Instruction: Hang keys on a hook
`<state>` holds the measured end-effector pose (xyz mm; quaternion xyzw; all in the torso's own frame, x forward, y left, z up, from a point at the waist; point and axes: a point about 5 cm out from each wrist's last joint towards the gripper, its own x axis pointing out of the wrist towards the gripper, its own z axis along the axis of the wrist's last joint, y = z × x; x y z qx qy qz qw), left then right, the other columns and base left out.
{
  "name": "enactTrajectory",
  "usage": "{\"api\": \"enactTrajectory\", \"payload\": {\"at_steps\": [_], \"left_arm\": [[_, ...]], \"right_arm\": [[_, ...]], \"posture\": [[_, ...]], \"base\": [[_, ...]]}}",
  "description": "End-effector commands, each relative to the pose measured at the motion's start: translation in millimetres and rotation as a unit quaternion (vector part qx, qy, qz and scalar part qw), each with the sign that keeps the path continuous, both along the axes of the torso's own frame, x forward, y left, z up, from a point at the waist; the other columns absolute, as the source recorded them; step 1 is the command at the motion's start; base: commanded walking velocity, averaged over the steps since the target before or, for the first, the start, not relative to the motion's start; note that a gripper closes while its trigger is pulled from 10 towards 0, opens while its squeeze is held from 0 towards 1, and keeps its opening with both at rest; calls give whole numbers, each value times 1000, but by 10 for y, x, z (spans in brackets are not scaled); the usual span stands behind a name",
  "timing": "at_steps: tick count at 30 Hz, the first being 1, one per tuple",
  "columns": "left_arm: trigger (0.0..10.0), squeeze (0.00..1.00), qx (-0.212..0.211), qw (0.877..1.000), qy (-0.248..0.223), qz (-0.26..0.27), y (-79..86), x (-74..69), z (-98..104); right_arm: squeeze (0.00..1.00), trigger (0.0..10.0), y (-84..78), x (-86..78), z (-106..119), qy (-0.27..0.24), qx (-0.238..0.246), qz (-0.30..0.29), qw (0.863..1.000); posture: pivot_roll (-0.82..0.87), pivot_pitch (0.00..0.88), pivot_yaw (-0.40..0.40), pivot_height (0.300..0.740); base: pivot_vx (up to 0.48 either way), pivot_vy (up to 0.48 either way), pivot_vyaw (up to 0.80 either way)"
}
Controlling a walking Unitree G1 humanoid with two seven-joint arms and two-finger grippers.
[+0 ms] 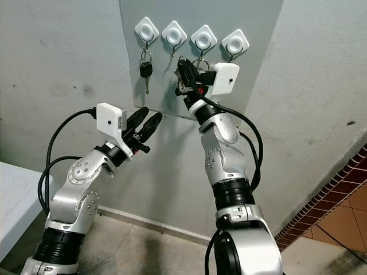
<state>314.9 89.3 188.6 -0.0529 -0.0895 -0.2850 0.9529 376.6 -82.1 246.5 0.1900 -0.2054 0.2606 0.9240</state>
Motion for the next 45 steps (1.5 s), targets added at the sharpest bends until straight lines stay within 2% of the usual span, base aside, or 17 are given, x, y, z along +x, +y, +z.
{"api": "enactTrajectory", "payload": {"at_steps": [1,8,15,21,26,37,45], "left_arm": [[10000,0,-2,1000,-3,0,-13,-16,33],[10000,0,-7,1000,0,1,-20,-21,39],[10000,0,-11,1000,-2,10,10,11,79],[10000,0,-12,1000,0,19,39,39,100],[10000,0,-10,1000,1,28,81,31,95],[10000,0,-15,999,7,30,65,-7,65],[10000,0,-15,999,8,31,77,-21,58]], "right_arm": [[0,10000,17,21,113,-16,13,8,1000],[0,10000,73,6,183,-39,33,47,998],[0,10000,59,24,231,-41,52,58,996],[0,10000,32,63,238,-28,69,61,995],[0,10000,67,77,229,-22,59,67,996],[0,10000,155,69,193,-12,46,97,994],[0,10000,145,104,190,9,69,91,993]], "posture": [[96,0,-25,736],[100,0,-27,736],[99,0,-23,736],[107,0,-25,736],[114,9,-30,736],[117,13,-38,736],[122,2,-43,736]], "base": [[0,0,0],[0,0,0],[0,0,0],[0,0,0],[0,0,0],[0,0,0],[0,0,0]]}}
